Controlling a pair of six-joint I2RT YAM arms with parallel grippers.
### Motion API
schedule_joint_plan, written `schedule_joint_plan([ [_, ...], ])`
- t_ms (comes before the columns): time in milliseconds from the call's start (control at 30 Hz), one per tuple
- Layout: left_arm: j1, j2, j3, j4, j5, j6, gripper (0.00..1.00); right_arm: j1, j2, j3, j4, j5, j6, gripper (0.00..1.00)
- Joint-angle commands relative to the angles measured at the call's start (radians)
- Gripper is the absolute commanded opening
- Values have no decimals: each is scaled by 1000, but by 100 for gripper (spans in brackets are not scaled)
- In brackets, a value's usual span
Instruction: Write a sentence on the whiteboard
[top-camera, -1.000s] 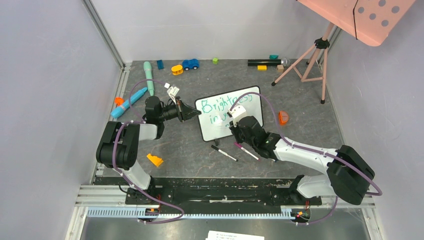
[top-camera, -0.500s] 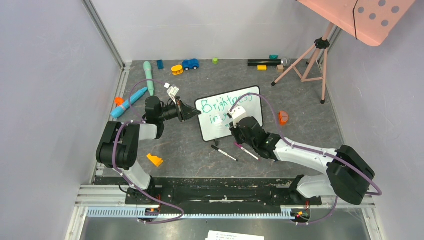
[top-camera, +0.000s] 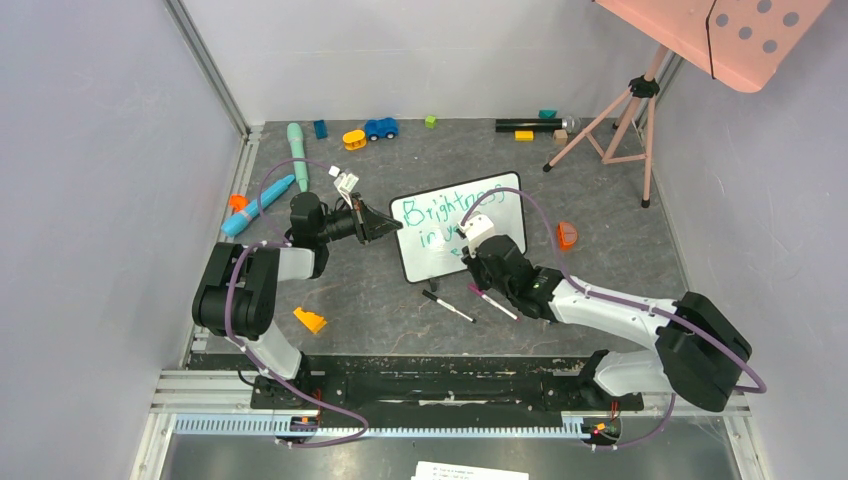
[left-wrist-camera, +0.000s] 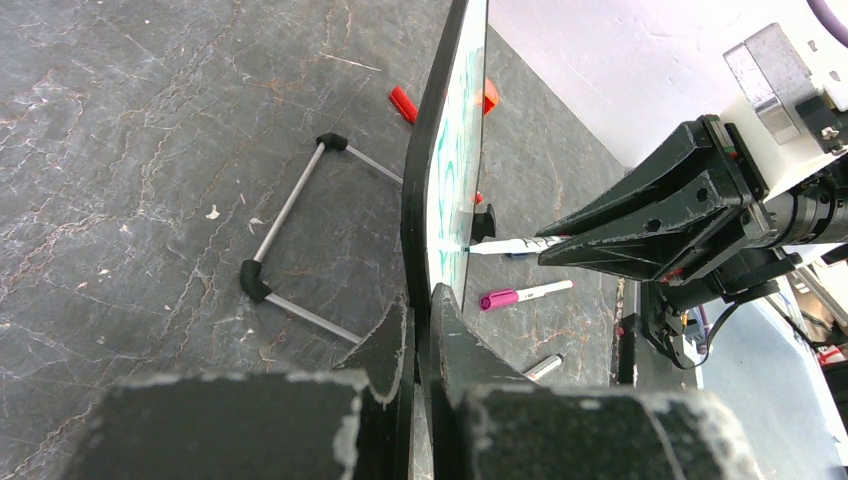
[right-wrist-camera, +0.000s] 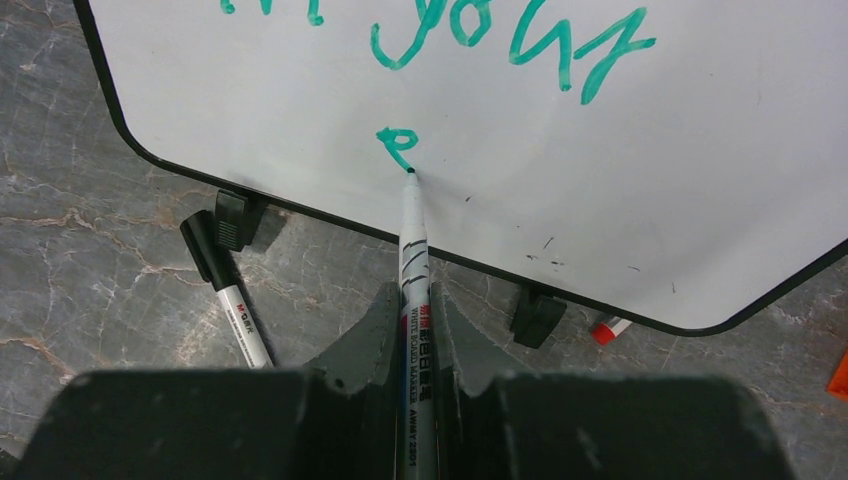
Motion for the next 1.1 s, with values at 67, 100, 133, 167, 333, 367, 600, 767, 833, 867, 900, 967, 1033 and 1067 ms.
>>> schedule_joint_plan([
  [67, -10, -1, 7, -10, -1, 123, 2, -14, -21, 13, -12, 59, -11, 0],
  [100, -10, 0, 7, -10, -1, 124, 2, -14, -23, 17, -11, 56, -12, 0],
  [133, -10, 0, 6, -10, -1, 124, 2, -13, -26, 20, -10, 49, -15, 0],
  [167, -11, -1, 7, -10, -1, 123, 2, -14, -35, 20, -5, 41, -16, 0],
  [333, -10, -1, 7, -11, -1, 125, 2, -14, -109, -9, 44, -36, -34, 0],
  [367, -10, -2, 6, -11, -1, 125, 2, -14, -123, -16, 56, -52, -39, 0],
  [600, -10, -2, 8, -14, -6, 126, 2, -14, -191, -79, 105, -42, -61, 0],
  [767, -11, -2, 10, -32, -9, 136, 2, -14, -280, -163, 152, -27, -65, 0],
  [833, -11, 4, 11, -26, -11, 132, 2, -14, -301, -194, 177, -68, -76, 0],
  [867, -11, 11, 13, -19, -9, 127, 2, -14, -303, -207, 185, -89, -83, 0],
  [900, -11, 16, 15, -11, -5, 119, 2, -14, -302, -215, 193, -101, -87, 0],
  [967, -11, 15, 15, -9, -1, 119, 2, -14, -302, -236, 218, -99, -115, 0],
  [1033, -12, 9, 14, -25, -7, 132, 2, -14, -319, -289, 297, -94, -131, 0],
  [1067, -11, 6, 15, -34, -8, 136, 2, -13, -333, -314, 339, -103, -130, 0],
])
